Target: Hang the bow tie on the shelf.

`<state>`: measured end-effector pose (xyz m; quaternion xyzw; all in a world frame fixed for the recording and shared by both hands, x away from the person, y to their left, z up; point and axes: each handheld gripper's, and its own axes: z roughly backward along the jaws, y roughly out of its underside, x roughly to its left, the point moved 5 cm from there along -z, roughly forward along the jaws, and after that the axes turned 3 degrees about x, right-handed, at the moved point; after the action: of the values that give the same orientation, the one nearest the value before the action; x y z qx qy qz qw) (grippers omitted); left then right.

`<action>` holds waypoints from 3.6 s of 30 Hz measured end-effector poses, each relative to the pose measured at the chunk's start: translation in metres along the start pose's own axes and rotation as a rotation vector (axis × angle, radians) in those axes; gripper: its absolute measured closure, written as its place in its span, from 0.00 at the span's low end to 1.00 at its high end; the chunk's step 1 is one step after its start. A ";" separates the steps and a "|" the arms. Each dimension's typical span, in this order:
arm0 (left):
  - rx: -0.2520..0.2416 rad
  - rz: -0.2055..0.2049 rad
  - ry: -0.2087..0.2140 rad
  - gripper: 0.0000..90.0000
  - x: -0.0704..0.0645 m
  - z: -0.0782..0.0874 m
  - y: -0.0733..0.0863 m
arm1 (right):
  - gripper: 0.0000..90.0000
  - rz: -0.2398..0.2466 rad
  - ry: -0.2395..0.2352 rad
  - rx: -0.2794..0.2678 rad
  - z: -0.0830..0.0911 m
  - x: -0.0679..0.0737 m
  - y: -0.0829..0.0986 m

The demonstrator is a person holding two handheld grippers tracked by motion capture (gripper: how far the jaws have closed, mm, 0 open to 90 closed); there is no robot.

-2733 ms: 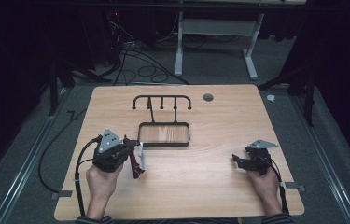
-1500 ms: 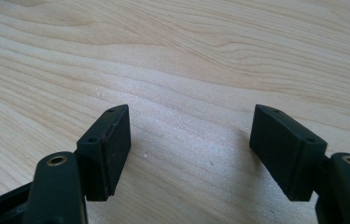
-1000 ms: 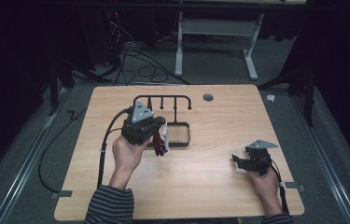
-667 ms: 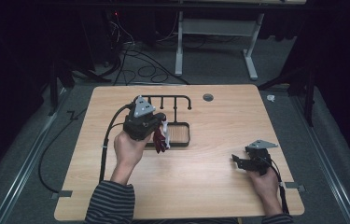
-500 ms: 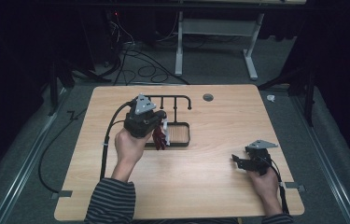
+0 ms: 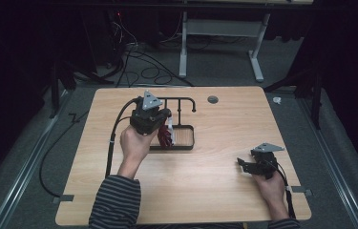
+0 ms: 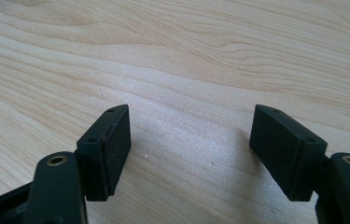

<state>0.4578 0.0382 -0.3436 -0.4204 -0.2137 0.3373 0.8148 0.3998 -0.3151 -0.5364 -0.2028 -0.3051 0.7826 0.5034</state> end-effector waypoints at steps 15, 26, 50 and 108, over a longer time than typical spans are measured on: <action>0.010 0.026 -0.033 1.00 0.014 -0.011 -0.004 | 0.34 0.000 0.000 0.000 0.000 0.000 0.000; 0.017 0.043 -0.053 1.00 0.022 -0.018 -0.005 | 0.34 0.000 -0.001 0.000 0.000 0.000 0.000; 0.052 0.050 -0.108 0.99 0.029 -0.033 -0.008 | 0.34 0.004 -0.002 -0.001 0.000 0.000 0.000; 0.009 0.089 -0.141 0.75 0.045 0.037 0.035 | 0.34 0.006 -0.002 0.000 0.000 0.000 0.000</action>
<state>0.4521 0.1052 -0.3494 -0.4010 -0.2501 0.4028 0.7838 0.3996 -0.3148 -0.5364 -0.2029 -0.3048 0.7842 0.5010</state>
